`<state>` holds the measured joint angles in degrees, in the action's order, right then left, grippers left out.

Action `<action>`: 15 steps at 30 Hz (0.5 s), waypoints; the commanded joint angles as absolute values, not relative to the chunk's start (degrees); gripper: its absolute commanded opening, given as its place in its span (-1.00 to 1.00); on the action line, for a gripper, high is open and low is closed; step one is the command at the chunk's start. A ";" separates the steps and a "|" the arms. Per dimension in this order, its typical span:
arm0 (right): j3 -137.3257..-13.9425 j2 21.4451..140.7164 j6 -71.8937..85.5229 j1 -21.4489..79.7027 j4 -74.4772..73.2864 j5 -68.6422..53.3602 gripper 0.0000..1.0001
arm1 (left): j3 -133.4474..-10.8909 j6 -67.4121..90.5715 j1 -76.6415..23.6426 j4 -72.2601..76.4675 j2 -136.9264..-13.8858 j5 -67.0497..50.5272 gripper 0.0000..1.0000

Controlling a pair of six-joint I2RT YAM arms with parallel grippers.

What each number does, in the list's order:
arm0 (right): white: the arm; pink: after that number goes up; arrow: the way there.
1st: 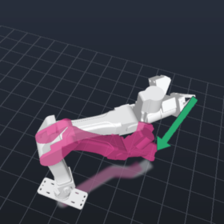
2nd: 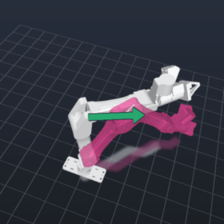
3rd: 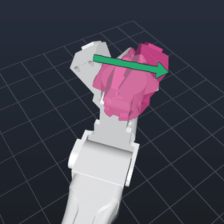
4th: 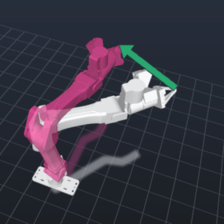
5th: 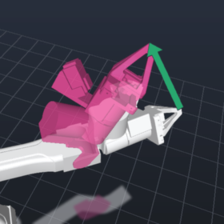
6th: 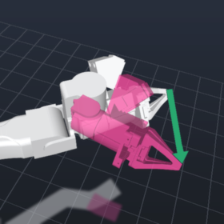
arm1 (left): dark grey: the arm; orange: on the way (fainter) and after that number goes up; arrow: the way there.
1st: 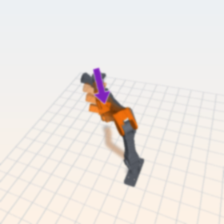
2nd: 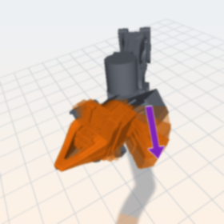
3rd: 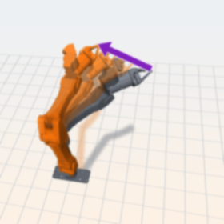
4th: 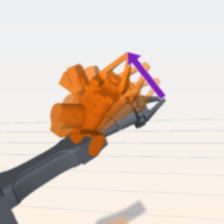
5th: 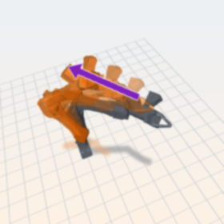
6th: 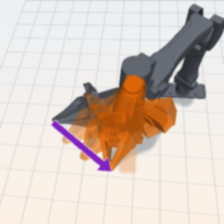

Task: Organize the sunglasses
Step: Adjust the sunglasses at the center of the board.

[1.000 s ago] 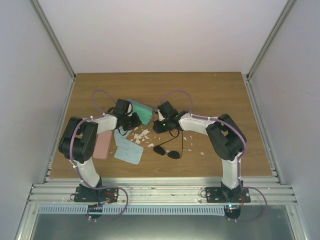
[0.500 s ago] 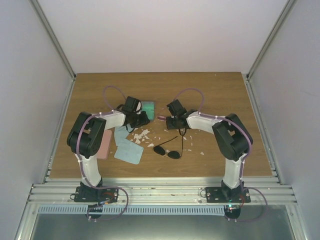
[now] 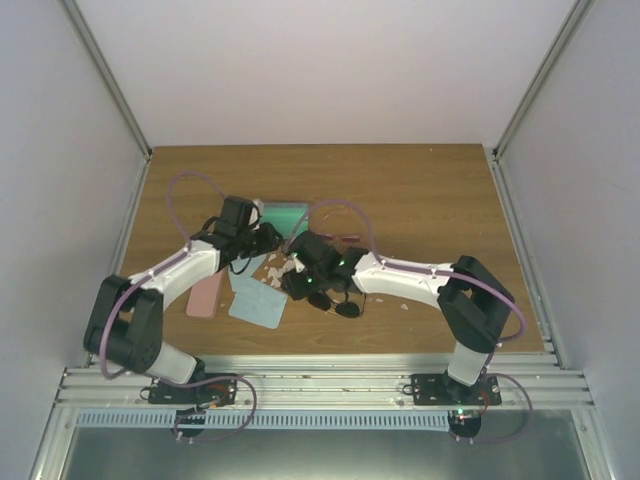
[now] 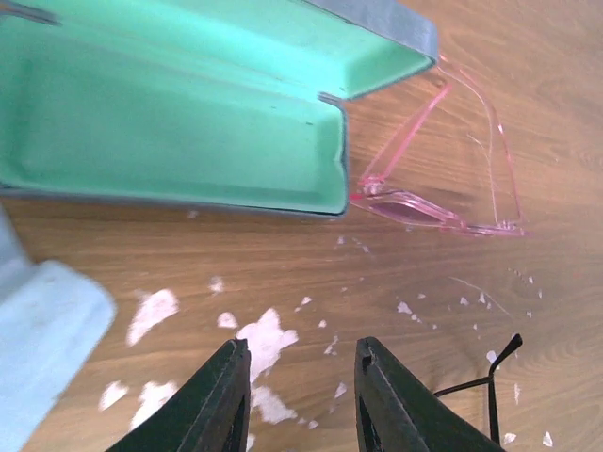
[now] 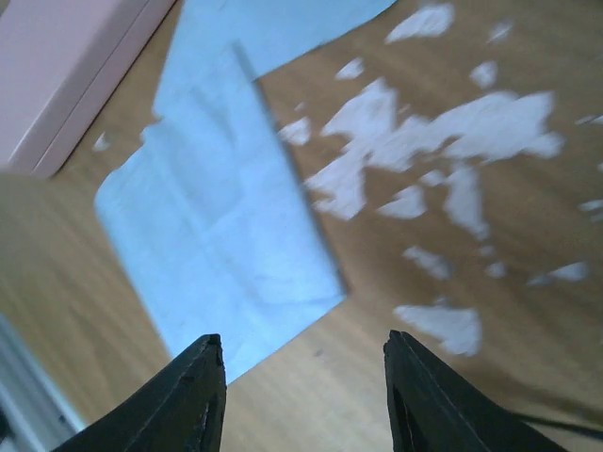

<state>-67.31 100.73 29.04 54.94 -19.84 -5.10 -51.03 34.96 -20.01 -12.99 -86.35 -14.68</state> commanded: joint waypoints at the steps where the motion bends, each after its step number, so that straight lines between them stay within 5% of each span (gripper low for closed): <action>1: -66.08 102.33 32.32 58.02 -22.18 -6.99 -0.08 | -46.71 33.19 -17.24 -17.36 -80.29 -12.90 -0.34; 15: -60.53 99.94 44.48 54.68 -37.00 12.71 -0.01 | -34.12 35.98 -16.98 -20.45 -71.24 -18.78 -0.07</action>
<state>-61.12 101.34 37.76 56.14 -29.56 1.85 -35.86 35.24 -16.93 -20.32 -72.44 -16.69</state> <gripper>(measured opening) 0.483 0.447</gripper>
